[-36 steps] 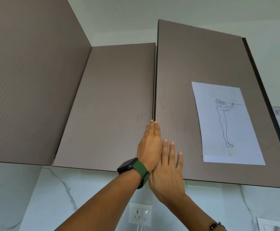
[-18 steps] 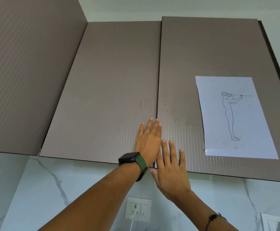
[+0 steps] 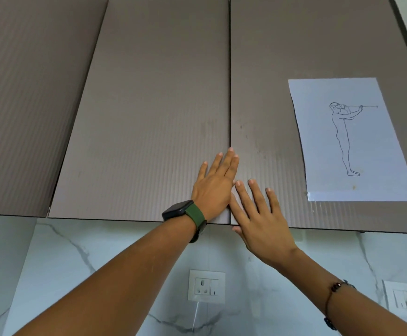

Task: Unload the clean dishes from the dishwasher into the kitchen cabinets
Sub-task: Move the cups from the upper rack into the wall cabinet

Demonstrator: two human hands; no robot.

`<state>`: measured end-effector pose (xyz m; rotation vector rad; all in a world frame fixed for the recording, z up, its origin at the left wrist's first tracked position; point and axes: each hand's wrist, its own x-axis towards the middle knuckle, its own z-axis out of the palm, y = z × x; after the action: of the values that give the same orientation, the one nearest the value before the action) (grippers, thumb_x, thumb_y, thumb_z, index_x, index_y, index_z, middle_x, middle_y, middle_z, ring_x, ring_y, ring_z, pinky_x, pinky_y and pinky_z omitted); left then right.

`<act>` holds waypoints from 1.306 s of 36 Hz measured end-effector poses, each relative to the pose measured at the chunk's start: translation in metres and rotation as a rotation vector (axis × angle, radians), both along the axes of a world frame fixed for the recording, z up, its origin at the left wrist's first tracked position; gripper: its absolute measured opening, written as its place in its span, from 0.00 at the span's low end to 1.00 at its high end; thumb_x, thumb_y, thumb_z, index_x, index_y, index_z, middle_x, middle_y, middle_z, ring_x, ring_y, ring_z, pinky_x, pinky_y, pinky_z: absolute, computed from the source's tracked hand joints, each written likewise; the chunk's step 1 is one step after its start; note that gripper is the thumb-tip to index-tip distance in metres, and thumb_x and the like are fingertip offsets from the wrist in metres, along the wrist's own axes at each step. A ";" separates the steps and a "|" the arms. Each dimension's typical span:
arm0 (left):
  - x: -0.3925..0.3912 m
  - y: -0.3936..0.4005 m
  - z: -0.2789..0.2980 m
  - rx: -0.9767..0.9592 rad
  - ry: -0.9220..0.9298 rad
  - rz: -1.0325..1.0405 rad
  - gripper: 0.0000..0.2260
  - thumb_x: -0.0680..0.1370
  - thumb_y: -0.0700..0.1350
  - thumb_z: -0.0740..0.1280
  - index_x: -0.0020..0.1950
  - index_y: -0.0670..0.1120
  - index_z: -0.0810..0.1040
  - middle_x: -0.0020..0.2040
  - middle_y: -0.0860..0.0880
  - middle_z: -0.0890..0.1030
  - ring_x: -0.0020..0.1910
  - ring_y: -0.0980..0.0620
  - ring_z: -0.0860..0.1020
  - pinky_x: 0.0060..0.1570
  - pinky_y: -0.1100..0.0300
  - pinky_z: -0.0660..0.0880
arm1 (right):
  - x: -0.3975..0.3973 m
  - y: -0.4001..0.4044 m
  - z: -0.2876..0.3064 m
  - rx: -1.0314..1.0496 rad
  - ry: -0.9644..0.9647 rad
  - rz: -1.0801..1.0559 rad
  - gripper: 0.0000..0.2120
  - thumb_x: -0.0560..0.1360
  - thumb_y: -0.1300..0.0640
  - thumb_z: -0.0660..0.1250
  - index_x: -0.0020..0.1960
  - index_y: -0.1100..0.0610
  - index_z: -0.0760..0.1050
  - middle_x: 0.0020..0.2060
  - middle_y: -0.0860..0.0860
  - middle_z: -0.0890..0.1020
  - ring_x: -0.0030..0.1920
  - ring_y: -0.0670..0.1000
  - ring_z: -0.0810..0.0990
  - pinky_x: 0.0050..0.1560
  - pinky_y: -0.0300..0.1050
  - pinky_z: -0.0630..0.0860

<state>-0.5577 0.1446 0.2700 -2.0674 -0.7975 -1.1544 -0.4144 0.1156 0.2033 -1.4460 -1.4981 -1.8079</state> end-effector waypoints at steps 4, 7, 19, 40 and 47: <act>-0.001 0.006 0.002 -0.045 0.005 -0.074 0.28 0.82 0.41 0.51 0.76 0.49 0.37 0.76 0.53 0.35 0.76 0.51 0.39 0.73 0.47 0.40 | 0.001 0.003 0.001 0.038 -0.046 0.012 0.30 0.75 0.43 0.48 0.74 0.54 0.55 0.73 0.59 0.61 0.73 0.63 0.56 0.68 0.65 0.54; -0.004 0.006 0.006 -0.082 0.011 -0.100 0.28 0.82 0.42 0.51 0.76 0.51 0.37 0.76 0.54 0.35 0.76 0.51 0.39 0.72 0.45 0.39 | 0.001 0.004 0.002 0.045 -0.055 0.011 0.31 0.75 0.43 0.48 0.75 0.54 0.53 0.74 0.58 0.59 0.73 0.62 0.55 0.68 0.65 0.53; 0.001 -0.023 -0.001 -0.238 -0.040 -0.093 0.27 0.81 0.39 0.51 0.77 0.48 0.41 0.77 0.52 0.38 0.77 0.47 0.44 0.72 0.42 0.45 | -0.016 -0.016 -0.003 -0.098 0.105 -0.060 0.29 0.75 0.43 0.48 0.72 0.55 0.57 0.72 0.58 0.64 0.72 0.64 0.61 0.64 0.70 0.59; -0.180 -0.037 -0.081 -0.667 -0.954 -0.098 0.22 0.81 0.40 0.56 0.74 0.39 0.58 0.71 0.43 0.65 0.65 0.48 0.68 0.58 0.62 0.64 | -0.161 -0.003 -0.003 -0.161 -0.046 0.420 0.30 0.58 0.49 0.78 0.54 0.65 0.78 0.53 0.60 0.81 0.57 0.60 0.79 0.60 0.58 0.72; -0.217 -0.005 -0.078 -0.866 -1.375 -0.362 0.05 0.79 0.41 0.60 0.53 0.41 0.72 0.48 0.45 0.72 0.47 0.48 0.72 0.51 0.59 0.69 | -0.223 0.035 0.001 -0.215 -0.081 0.416 0.31 0.54 0.51 0.79 0.54 0.62 0.80 0.54 0.58 0.81 0.57 0.58 0.79 0.59 0.56 0.74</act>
<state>-0.7744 0.1397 0.1922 -1.7647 -1.8004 -2.9041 -0.6374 0.1502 0.2041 -1.0530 -1.9156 -1.5039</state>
